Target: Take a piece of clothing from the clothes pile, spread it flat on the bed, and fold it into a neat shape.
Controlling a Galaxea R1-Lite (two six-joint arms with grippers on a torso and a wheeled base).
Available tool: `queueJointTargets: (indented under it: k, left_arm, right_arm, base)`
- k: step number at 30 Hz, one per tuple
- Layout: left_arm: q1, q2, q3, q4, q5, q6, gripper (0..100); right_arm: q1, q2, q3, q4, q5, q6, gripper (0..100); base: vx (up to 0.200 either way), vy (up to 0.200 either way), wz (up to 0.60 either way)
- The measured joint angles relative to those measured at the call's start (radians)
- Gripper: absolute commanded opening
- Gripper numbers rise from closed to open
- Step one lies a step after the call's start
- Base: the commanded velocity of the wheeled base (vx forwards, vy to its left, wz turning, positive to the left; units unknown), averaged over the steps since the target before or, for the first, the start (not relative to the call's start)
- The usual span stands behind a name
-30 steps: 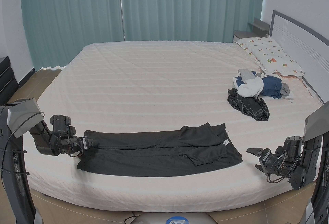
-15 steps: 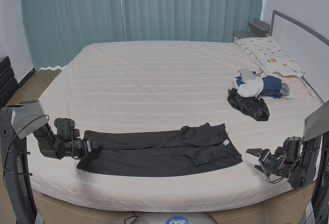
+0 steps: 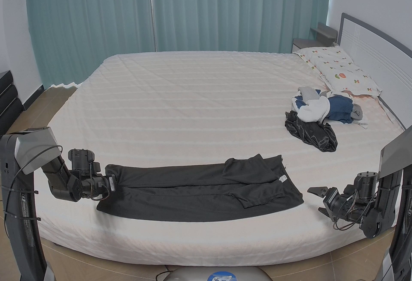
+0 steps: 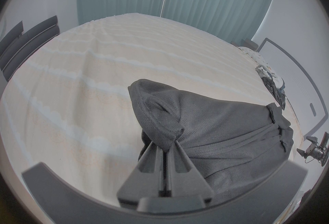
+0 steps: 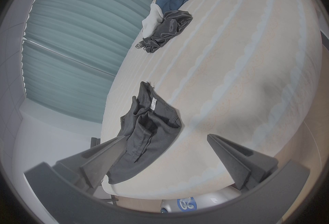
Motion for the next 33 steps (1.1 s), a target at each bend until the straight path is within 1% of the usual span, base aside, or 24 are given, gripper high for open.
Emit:
queueJointTargets:
  k: [4,9,14,18,24,29,32,33]
  left_arm:
    - [0.002,-0.001,0.008,-0.047,0.003,-0.007,0]
    - [0.003,-0.005,0.012,-0.053,0.004,-0.052,0]
    - [0.004,-0.010,0.010,-0.055,0.003,-0.065,0]
    - [0.004,-0.013,0.006,-0.055,0.003,-0.101,0]
    - [0.003,-0.014,0.006,-0.057,0.004,-0.110,0]
    - [0.003,-0.015,0.014,-0.088,0.010,-0.116,0]
    - [0.003,-0.016,0.016,-0.096,0.011,-0.123,0]
    - [0.003,-0.017,0.017,-0.097,0.011,-0.124,0]
  right_arm:
    - [0.000,0.000,0.000,0.000,0.000,0.000,100]
    - [0.000,0.000,0.000,0.000,0.000,0.000,100]
    - [-0.001,0.000,0.000,0.000,0.000,0.000,100]
    - [-0.002,0.000,0.000,0.000,0.000,0.000,100]
    - [-0.001,0.000,0.000,0.000,0.000,0.000,100]
    - [-0.001,0.000,0.000,0.000,0.000,0.000,100]
    - [-0.001,0.000,0.001,0.000,0.001,0.000,100]
    - [0.000,0.000,0.002,0.000,0.001,0.000,100]
  base:
    - [0.000,0.000,0.00]
    - [0.000,0.000,0.00]
    - [0.000,0.000,0.00]
    - [0.000,0.000,0.00]
    - [0.000,0.000,0.00]
    - [0.000,0.000,0.00]
    - [0.200,0.000,0.00]
    - [0.000,0.000,0.00]
